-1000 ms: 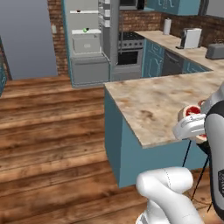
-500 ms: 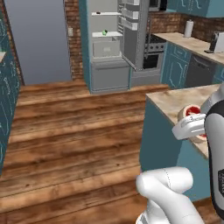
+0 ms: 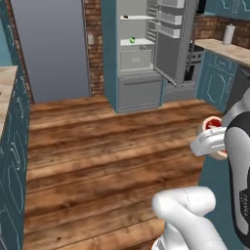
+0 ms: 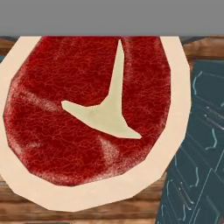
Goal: Transport the steak and corn to the fridge. Place the steak on the rack containing meat and place the corn on the rack containing the vegetable, ensuring meats and vegetables are on different racks.
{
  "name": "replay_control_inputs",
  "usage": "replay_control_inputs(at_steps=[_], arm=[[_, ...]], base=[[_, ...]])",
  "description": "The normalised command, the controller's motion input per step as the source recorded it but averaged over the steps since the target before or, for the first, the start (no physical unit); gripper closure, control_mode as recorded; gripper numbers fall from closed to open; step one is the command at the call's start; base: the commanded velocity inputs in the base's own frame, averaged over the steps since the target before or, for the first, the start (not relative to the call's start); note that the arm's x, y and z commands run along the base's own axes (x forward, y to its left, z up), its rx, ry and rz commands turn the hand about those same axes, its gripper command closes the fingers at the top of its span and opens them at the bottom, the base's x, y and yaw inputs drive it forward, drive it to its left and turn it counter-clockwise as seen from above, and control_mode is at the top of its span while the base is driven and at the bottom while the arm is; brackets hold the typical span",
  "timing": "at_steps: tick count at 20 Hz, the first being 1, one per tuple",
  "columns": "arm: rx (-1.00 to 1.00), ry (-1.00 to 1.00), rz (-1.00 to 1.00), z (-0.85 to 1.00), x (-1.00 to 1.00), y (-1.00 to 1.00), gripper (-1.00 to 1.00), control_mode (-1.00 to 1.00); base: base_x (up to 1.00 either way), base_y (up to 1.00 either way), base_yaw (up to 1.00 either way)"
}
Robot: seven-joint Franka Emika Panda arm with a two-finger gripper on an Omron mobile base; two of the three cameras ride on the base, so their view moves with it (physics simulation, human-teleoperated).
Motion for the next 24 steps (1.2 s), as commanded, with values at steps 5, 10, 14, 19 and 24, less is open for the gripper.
replay_control_inputs(at_steps=[5,10,14,19,24], arm=[[0.00,0.00,0.00,0.00,0.00,0.00,1.00,1.00],[0.00,0.00,0.00,0.00,0.00,0.00,1.00,1.00],[0.00,0.00,0.00,0.00,0.00,0.00,1.00,1.00],[0.00,0.00,0.00,0.00,0.00,0.00,1.00,1.00],[0.00,0.00,0.00,0.00,0.00,0.00,1.00,1.00]], base=[[1.00,-0.17,-0.04],[1.00,-0.32,-0.06],[1.00,-0.26,-0.10],[1.00,-0.24,-0.10],[1.00,-0.03,-0.08]])
